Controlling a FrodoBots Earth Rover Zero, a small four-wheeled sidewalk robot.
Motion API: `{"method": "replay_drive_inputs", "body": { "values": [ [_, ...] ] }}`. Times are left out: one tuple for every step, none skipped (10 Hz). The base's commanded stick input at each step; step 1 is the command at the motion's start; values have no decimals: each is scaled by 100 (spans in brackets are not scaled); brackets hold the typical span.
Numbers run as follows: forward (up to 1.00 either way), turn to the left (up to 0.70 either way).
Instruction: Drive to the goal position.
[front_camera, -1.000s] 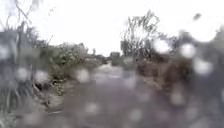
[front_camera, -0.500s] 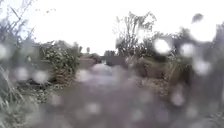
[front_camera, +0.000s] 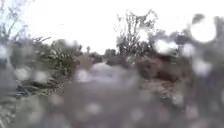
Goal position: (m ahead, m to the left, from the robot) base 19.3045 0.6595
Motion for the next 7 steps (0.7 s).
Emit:
{"method": "replay_drive_inputs", "body": {
  "values": [
    [100, 0],
    [100, 0],
    [100, 0],
    [100, 0],
    [100, 0],
    [100, 0],
    [100, 0]
  ]
}}
